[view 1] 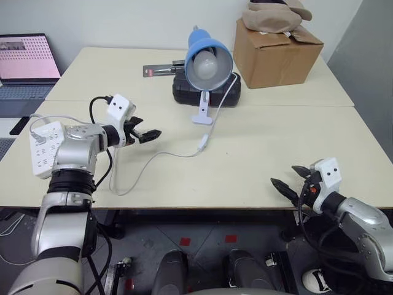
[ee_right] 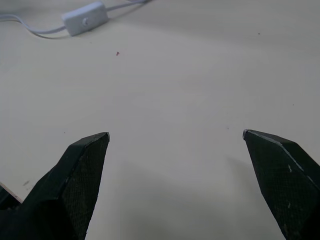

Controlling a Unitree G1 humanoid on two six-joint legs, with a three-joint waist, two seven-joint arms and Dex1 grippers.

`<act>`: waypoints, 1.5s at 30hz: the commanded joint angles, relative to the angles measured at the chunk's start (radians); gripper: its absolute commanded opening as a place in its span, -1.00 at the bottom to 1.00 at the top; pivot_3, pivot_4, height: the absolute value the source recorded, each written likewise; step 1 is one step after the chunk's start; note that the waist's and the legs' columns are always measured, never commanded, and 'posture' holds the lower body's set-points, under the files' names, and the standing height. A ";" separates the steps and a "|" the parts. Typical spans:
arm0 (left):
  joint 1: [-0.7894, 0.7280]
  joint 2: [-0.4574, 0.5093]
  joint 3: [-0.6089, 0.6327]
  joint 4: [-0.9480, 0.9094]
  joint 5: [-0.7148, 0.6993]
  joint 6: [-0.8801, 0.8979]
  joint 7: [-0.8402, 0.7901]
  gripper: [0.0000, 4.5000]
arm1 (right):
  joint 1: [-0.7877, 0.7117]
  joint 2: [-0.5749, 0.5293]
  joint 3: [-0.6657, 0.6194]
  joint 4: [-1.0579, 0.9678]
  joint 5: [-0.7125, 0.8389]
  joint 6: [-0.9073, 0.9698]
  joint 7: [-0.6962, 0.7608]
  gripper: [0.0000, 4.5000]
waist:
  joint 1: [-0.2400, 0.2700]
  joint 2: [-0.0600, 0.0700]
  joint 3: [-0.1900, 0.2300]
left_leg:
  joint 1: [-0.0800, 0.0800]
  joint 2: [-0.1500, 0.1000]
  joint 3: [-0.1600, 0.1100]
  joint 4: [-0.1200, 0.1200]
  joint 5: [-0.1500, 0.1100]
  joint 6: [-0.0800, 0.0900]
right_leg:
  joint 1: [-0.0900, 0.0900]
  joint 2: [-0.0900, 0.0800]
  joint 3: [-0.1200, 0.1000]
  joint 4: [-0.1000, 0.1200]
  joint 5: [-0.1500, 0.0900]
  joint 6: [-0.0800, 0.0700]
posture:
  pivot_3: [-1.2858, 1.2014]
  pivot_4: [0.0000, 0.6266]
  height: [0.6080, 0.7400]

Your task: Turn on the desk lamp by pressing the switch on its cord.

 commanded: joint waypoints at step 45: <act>-0.290 -0.454 -0.240 0.307 0.194 -0.033 0.198 0.96 | -0.095 0.105 0.171 -0.178 0.016 0.099 -0.136 1.00 | -0.005 -0.001 0.000 | -0.002 -0.001 -0.001 -0.001 0.000 0.000 | -0.001 0.002 0.001 -0.003 0.000 0.000 | 0.03 -0.52 1.00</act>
